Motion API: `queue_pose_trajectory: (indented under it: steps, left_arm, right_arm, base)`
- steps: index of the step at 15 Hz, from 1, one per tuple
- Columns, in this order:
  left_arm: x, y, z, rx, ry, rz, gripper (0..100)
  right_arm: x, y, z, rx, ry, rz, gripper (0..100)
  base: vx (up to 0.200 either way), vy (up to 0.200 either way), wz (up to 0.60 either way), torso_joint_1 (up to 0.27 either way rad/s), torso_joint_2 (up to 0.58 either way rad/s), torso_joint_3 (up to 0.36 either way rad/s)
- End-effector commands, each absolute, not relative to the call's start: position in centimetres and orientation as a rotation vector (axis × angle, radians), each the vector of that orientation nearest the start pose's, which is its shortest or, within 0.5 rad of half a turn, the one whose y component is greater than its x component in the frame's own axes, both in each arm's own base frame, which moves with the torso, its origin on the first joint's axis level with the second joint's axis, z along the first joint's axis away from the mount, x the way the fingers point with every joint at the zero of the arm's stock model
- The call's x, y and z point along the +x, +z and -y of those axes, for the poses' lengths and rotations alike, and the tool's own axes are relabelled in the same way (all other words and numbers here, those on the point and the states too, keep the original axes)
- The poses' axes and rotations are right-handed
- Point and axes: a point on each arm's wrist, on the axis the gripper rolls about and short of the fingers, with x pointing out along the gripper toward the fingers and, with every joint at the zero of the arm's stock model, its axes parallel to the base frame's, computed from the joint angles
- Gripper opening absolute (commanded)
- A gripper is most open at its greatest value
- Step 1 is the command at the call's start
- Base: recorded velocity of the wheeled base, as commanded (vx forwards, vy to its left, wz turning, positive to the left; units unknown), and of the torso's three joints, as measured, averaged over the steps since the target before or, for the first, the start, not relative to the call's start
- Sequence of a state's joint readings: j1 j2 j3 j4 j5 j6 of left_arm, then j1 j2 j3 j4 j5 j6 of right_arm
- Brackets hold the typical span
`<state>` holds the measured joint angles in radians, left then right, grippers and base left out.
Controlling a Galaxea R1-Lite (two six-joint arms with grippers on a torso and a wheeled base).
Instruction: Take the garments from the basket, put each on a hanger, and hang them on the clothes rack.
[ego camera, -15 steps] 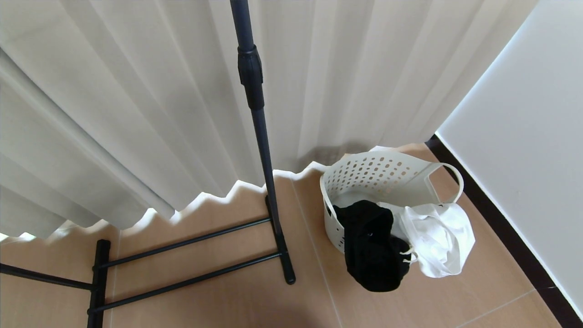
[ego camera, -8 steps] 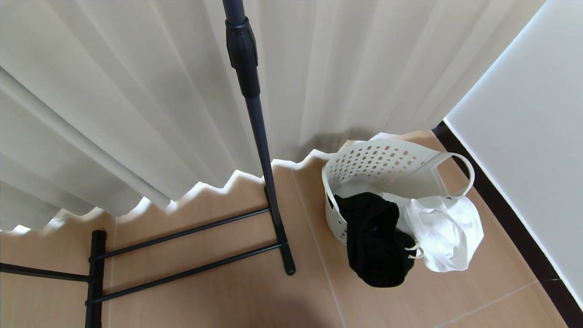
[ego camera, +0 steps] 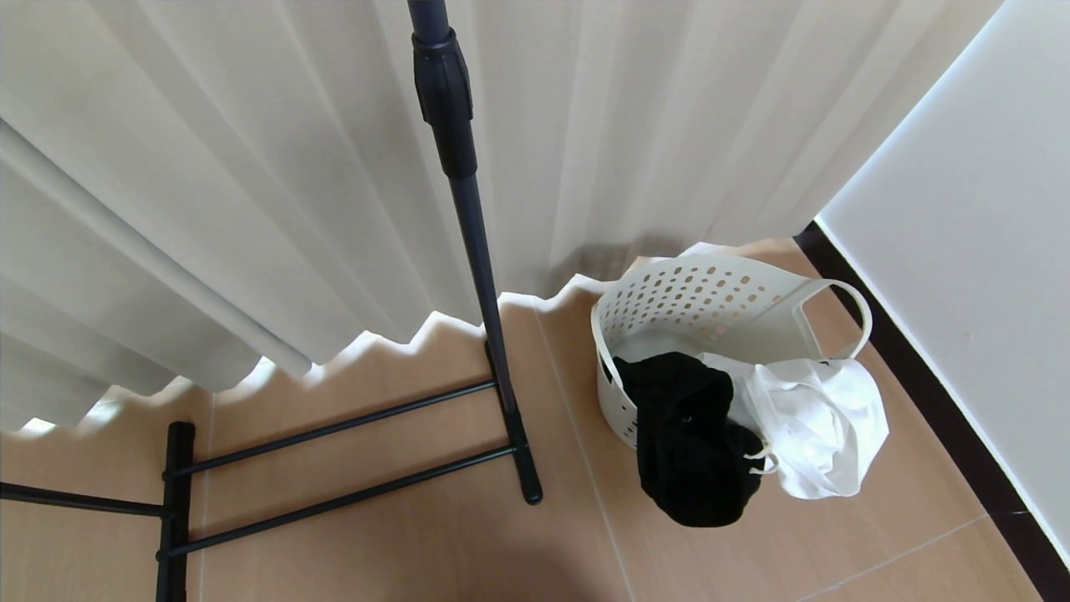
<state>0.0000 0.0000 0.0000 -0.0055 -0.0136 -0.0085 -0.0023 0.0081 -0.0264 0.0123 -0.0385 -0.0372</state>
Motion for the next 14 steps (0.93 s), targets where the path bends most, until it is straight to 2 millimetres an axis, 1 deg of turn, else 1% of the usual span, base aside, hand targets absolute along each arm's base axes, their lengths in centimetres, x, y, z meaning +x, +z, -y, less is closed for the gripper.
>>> queue_pose_trajectory:
  steps: [1,2,5,7,8,9,10,14]
  left_arm:
    - [-2.3,7.6,0.0,-0.009,-0.014,0.006,100]
    - [-2.3,7.6,0.0,-0.009,-0.014,0.006,100]
    - [-2.3,7.6,0.0,-0.008,-0.014,0.006,100]
    - [-2.3,7.6,0.0,-0.008,-0.014,0.006,100]
    - [-2.3,7.6,0.0,-0.009,-0.014,0.006,100]
    - [-2.3,7.6,0.0,-0.009,-0.014,0.006,100]
    - [-2.3,7.6,0.0,-0.009,-0.014,0.006,100]
    - [-2.3,7.6,0.0,-0.008,-0.014,0.006,100]
  right_arm:
    - [-2.3,8.5,0.1,-0.074,-0.041,-0.012,100]
    - [-2.3,8.6,0.1,-0.092,-0.041,-0.014,100]
    - [-2.0,11.0,0.1,-0.12,-0.059,-0.02,100]
    - [-1.4,12.4,0.1,-0.15,-0.059,-0.057,100]
    - [-0.7,13.1,0.1,-0.18,-0.051,-0.1,100]
    - [-0.6,13.1,0.1,-0.182,-0.051,-0.103,100]
    - [0.5,13.3,0.1,-0.203,-0.035,-0.178,100]
    - [1.5,13.3,0.1,-0.231,0.007,-0.237,100]
  base:
    - [0.0,0.0,0.0,0.0,0.0,0.0]
    - [0.0,0.0,0.0,0.0,0.0,0.0]
    - [0.0,0.0,0.0,0.0,0.0,0.0]
    - [0.0,0.0,0.0,0.0,0.0,0.0]
    - [0.0,0.0,0.0,0.0,0.0,0.0]
    - [0.0,0.0,0.0,0.0,0.0,0.0]
    - [0.0,0.0,0.0,0.0,0.0,0.0]
    - [0.0,0.0,0.0,0.0,0.0,0.0]
